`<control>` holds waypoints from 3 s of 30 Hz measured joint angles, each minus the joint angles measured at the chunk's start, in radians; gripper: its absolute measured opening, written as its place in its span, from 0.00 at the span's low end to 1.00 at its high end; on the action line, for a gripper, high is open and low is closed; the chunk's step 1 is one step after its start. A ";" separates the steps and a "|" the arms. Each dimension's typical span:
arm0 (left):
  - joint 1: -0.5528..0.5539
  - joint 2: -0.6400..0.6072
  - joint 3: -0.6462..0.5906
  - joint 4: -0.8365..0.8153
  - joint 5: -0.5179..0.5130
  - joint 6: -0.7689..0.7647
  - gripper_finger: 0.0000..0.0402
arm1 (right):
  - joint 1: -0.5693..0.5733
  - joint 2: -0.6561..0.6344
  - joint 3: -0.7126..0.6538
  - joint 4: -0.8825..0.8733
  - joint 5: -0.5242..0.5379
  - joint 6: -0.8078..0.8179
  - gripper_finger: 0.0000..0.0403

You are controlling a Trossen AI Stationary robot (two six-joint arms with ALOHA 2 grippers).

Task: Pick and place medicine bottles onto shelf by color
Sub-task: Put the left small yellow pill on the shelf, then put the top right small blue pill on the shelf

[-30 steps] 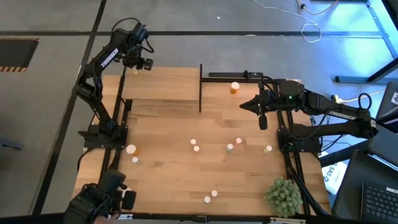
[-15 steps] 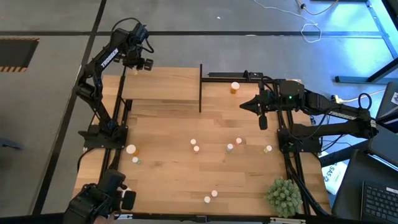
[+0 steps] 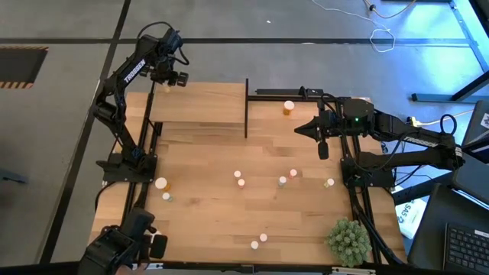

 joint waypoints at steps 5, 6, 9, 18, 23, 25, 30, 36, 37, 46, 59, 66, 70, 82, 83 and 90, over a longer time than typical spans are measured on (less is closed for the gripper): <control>0.000 0.000 0.000 0.000 0.000 0.000 0.36 | 0.000 0.000 0.000 0.000 0.000 0.000 0.03; 0.000 0.000 0.000 0.000 0.000 0.000 0.36 | 0.000 0.000 0.000 0.000 0.000 0.000 0.03; 0.000 0.000 0.000 0.001 0.000 0.000 0.36 | 0.000 0.000 0.000 0.000 0.000 0.000 0.03; 0.000 -0.006 0.000 0.001 -0.026 0.005 0.36 | 0.000 0.000 0.000 0.000 0.000 -0.001 0.03; 0.000 -0.013 0.000 0.001 -0.030 0.005 0.36 | 0.000 0.000 0.000 0.000 0.000 -0.002 0.03; 0.000 -0.023 0.000 0.001 -0.030 0.005 0.36 | 0.000 0.000 0.000 0.000 0.000 -0.002 0.03; 0.000 -0.052 0.000 0.001 -0.030 0.005 0.36 | 0.000 0.000 0.000 0.000 0.000 -0.002 0.03; -0.002 -0.086 0.000 0.001 -0.002 0.004 0.36 | 0.000 0.000 0.000 0.000 0.000 -0.002 0.03; -0.004 -0.093 0.000 0.001 -0.002 0.004 0.36 | 0.000 0.000 0.000 0.000 0.000 -0.003 0.03; -0.012 -0.153 0.000 0.001 -0.001 0.004 0.36 | 0.000 0.000 0.000 -0.001 0.000 -0.008 0.03; -0.156 -0.329 0.000 0.071 0.000 0.054 0.36 | 0.000 0.000 0.000 0.000 0.000 0.018 0.03; -0.358 -0.420 0.000 0.070 0.003 0.012 0.36 | 0.001 0.000 0.000 0.011 0.000 0.103 0.03; -0.482 -0.454 0.000 0.069 0.003 -0.061 0.36 | 0.003 0.000 0.000 0.026 0.000 0.133 0.03; -0.856 -0.514 0.000 0.067 -0.049 -0.242 0.35 | 0.044 0.066 0.133 -0.182 0.042 0.123 0.03; -0.889 -0.515 0.000 0.068 -0.053 -0.253 0.35 | 0.046 0.086 0.166 -0.219 0.049 0.118 0.03; -1.100 -0.514 0.000 0.068 -0.160 -0.342 0.35 | 0.054 0.228 0.381 -0.502 0.063 0.020 0.03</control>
